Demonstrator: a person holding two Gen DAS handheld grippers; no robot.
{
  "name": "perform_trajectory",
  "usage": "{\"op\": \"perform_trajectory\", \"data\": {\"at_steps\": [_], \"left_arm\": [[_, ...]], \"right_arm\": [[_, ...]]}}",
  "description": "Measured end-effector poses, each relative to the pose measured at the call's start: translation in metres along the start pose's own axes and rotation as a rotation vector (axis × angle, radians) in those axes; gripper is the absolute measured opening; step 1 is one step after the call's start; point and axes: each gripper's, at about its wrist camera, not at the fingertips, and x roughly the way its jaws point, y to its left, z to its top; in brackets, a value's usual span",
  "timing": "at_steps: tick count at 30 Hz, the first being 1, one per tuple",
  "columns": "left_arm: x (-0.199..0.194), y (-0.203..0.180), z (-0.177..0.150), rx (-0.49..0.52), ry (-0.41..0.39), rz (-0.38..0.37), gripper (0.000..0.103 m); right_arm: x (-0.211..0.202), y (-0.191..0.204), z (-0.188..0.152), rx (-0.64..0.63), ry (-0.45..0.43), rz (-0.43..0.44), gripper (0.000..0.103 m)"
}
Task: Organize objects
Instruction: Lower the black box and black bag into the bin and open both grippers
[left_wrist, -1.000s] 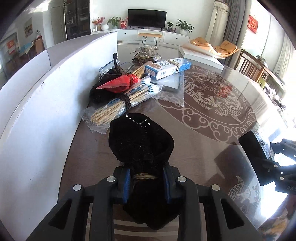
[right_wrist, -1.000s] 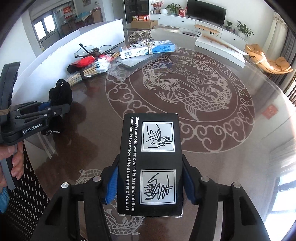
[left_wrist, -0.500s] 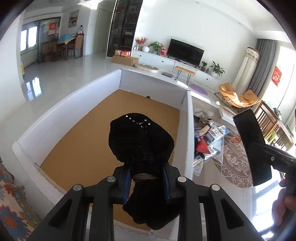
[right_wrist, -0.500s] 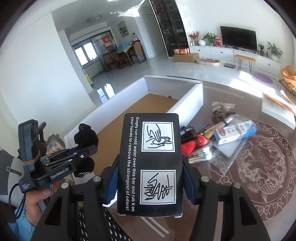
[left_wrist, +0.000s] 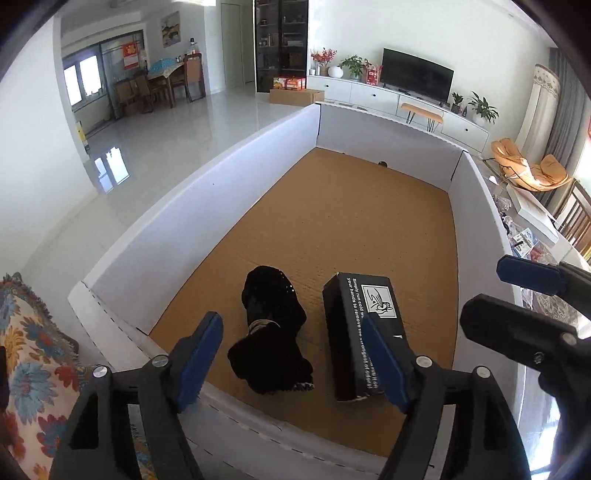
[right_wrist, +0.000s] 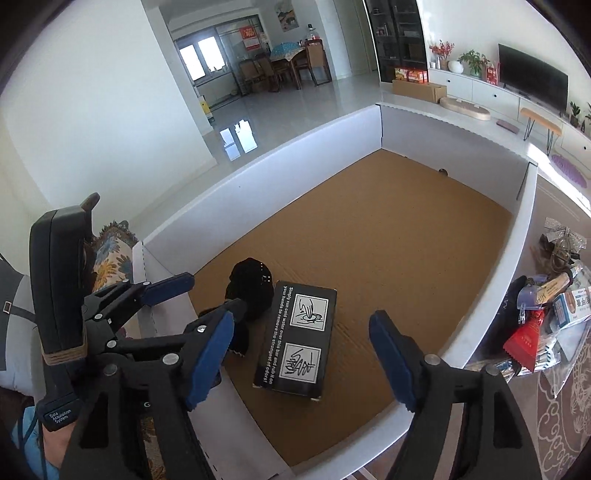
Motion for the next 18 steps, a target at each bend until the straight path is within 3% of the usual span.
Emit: {"op": "perform_trajectory", "data": {"at_steps": [4, 7, 10, 13, 18], "left_arm": [[-0.028, -0.023, -0.006, 0.018, -0.076, -0.038, 0.085], [-0.053, -0.052, -0.013, 0.043, -0.118, -0.118, 0.086], [-0.073, -0.087, -0.019, 0.099, -0.150, -0.171, 0.087], [-0.083, -0.117, -0.026, 0.146, -0.159, -0.195, 0.088], [-0.093, -0.149, -0.038, 0.194, -0.155, -0.216, 0.088]], "right_arm": [[-0.044, -0.028, -0.012, 0.008, -0.122, -0.087, 0.103], [-0.068, -0.058, -0.037, 0.021, -0.166, -0.187, 0.103], [-0.087, -0.098, -0.074, 0.044, -0.150, -0.303, 0.103], [-0.096, -0.142, -0.113, 0.082, -0.080, -0.412, 0.103], [-0.119, -0.199, -0.164, 0.179, -0.031, -0.492, 0.103]]}}
